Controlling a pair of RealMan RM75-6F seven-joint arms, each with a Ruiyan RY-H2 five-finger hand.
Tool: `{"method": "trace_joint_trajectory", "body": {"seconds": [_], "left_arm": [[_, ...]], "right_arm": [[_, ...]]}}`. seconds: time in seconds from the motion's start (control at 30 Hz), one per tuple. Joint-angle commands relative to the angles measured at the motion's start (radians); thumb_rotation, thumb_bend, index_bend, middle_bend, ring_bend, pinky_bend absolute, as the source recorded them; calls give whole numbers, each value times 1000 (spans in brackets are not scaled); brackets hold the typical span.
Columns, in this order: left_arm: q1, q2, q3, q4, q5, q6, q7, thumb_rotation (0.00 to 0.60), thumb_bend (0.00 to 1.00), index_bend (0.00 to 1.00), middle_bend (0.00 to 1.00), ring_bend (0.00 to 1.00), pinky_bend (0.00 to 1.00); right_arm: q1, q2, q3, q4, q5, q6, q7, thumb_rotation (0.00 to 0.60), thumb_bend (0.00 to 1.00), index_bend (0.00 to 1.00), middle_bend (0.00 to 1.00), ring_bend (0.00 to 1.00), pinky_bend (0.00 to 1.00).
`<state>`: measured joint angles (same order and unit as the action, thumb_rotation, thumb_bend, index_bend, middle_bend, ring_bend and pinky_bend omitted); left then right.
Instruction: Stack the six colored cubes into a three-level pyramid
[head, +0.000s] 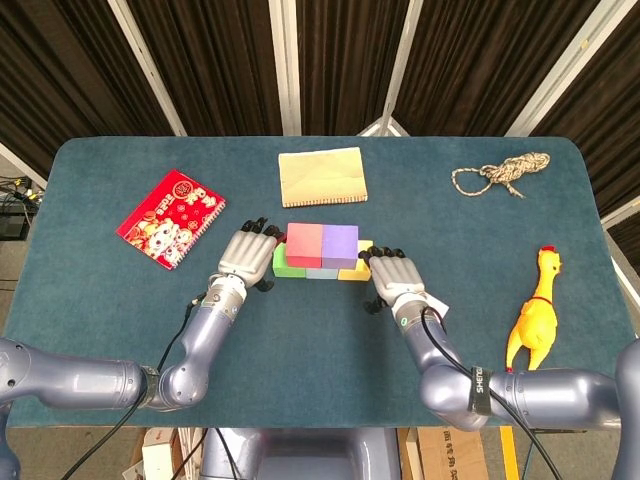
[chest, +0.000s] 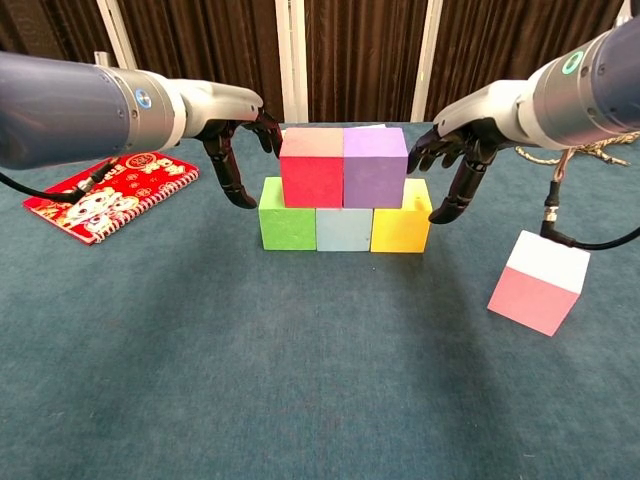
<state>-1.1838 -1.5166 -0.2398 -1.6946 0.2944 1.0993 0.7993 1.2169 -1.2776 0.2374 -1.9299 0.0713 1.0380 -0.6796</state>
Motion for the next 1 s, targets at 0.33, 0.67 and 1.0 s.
{"method": "trace_joint_trajectory", "body": {"seconds": [0.33, 0.67, 1.0], "left_arm": [[7, 3, 2, -7, 15, -5, -11, 600, 291, 230, 135, 8, 86], [5, 2, 0, -8, 20, -4, -12, 600, 291, 232, 135, 8, 87], [8, 11, -4, -8, 16, 2, -13, 600, 291, 234, 134, 8, 87]], "right_arm": [[7, -17, 0, 21, 13, -8, -1, 600, 340, 151, 89, 0, 0], [10, -13, 0, 17, 15, -1, -5, 600, 340, 151, 89, 0, 0], [12, -18, 3, 34, 23, 12, -11, 600, 340, 151, 89, 0, 0]]}}
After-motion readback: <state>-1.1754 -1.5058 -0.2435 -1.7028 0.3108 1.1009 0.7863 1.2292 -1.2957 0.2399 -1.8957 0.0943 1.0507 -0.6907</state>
